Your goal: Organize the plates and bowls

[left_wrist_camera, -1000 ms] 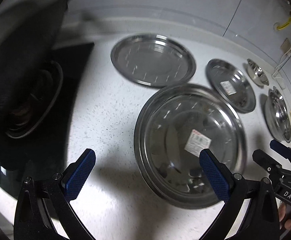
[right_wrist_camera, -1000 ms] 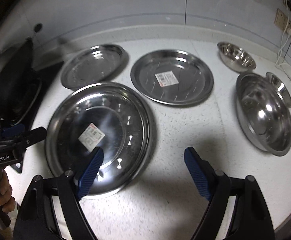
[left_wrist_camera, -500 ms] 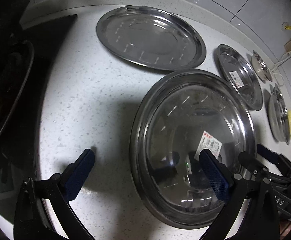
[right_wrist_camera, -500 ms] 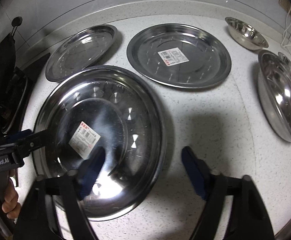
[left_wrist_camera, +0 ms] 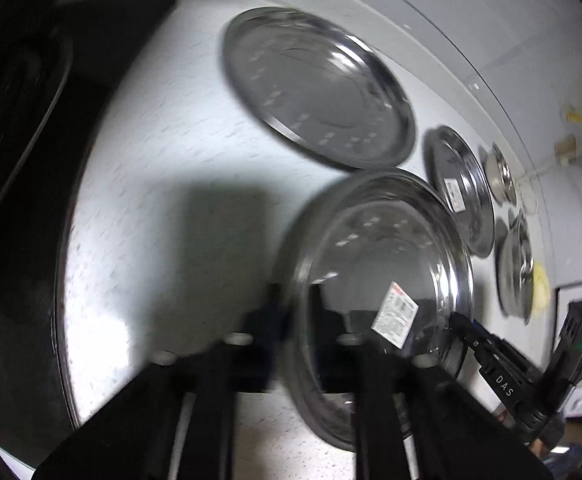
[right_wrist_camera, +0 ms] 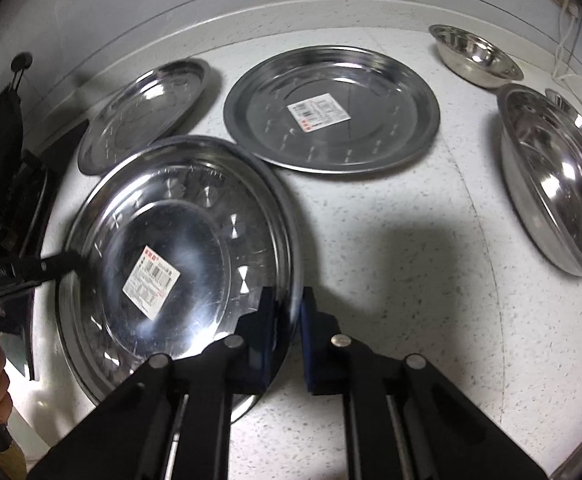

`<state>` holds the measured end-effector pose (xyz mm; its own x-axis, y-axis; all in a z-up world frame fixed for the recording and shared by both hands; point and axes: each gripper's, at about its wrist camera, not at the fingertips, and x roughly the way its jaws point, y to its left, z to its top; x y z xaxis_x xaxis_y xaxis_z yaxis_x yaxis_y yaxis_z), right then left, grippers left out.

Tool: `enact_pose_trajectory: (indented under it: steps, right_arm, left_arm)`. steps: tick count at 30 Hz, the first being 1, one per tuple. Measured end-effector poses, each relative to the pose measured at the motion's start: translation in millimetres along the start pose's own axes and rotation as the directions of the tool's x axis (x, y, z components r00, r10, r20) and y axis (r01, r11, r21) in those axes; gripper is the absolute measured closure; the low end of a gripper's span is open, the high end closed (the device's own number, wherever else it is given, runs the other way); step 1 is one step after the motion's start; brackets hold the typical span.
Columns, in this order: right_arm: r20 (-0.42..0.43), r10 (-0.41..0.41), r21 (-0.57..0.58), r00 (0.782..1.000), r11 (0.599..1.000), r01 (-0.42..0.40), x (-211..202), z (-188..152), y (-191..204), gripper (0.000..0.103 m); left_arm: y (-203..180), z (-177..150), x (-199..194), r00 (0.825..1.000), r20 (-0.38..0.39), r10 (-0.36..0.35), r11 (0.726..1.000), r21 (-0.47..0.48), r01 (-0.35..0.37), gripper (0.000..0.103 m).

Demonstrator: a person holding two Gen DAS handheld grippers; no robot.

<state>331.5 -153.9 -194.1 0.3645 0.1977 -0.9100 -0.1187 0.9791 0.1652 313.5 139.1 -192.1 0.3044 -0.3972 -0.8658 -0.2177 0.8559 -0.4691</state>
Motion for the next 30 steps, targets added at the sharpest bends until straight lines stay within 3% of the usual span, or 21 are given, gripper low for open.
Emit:
enact_pose_trajectory:
  steps: [2,5,15,21,30]
  right_arm:
    - [0.003,0.007,0.003,1.0,1.0,-0.007,-2,0,0,0.093]
    - [0.028,-0.011,-0.011,1.0,1.0,0.011,-10,-1,4,0.093]
    - [0.073,0.026,-0.031,0.997,0.999,-0.024,-67,-29,8,0.094]
    - [0.046,0.055,-0.028,0.997,0.998,-0.054,-89,-67,17,0.094]
    - [0.004,0.049,-0.02,0.999,0.999,-0.048,-84,-86,28,0.093]
  left_arm:
    - [3,-3,-3,1.0,-0.001,-0.011,1.0,0.003,0.011,0.099]
    - [0,-12,-9,0.999,0.002,0.035,0.999,0.039,-0.035,0.099]
    - [-4,-55,-61,0.999,0.035,-0.009,0.998,0.067,0.006,0.099]
    - [0,-83,-83,1.0,0.002,-0.022,0.997,0.069,0.022,0.099]
    - [9,-96,-90,1.0,-0.007,-0.008,0.997,0.079,0.008,0.099]
